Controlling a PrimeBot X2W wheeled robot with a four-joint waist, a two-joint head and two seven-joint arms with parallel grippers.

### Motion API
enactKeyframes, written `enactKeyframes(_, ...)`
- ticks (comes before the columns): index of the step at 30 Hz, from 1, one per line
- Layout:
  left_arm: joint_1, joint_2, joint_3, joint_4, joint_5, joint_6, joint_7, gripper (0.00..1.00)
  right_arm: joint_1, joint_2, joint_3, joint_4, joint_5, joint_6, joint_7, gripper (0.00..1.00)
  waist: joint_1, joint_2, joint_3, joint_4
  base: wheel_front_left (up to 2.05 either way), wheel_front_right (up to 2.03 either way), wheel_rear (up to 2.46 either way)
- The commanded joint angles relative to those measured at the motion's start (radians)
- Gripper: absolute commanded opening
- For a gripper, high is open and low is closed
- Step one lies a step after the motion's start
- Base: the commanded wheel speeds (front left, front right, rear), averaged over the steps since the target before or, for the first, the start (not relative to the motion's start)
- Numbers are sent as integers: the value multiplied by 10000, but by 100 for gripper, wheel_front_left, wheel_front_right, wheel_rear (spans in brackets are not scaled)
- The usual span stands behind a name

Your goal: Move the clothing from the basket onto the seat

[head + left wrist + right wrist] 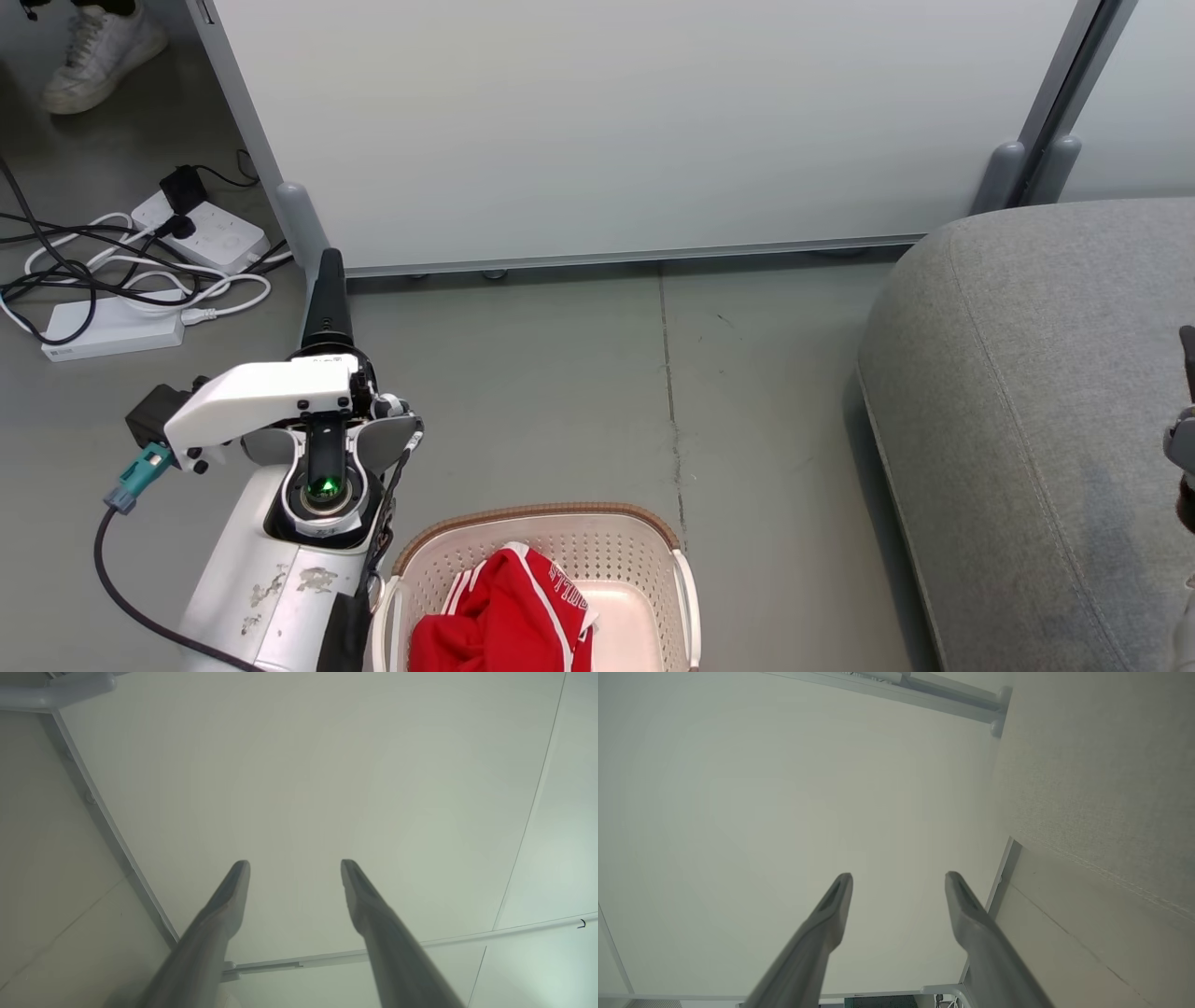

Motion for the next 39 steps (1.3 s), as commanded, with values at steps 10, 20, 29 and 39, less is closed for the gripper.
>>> enactKeyframes(10, 239, 32, 583, -778, 2362, -315, 10, 100, 520, -270, 1410, -1283, -1877, 30, -1082, 100, 0, 0, 48, -4, 0, 0, 0)
enactKeyframes(20, 804, 38, 684, -1569, 4988, -109, 13, 100, 1332, -452, 2767, -2585, -3612, 37, -2023, 100, 0, 0, 91, 8, 0, 0, 0)
enactKeyframes(29, 1266, 64, 685, -1893, 7274, -75, 17, 100, 1986, -670, 4069, -3559, -4740, 41, -2790, 100, 0, 0, 102, 14, 0, 0, 0)
enactKeyframes(39, 1773, 177, 743, -2001, 9112, -13, 19, 100, 2699, -917, 5587, -4315, -5554, 46, -3562, 100, 0, 0, 76, 26, 0, 0, 0)
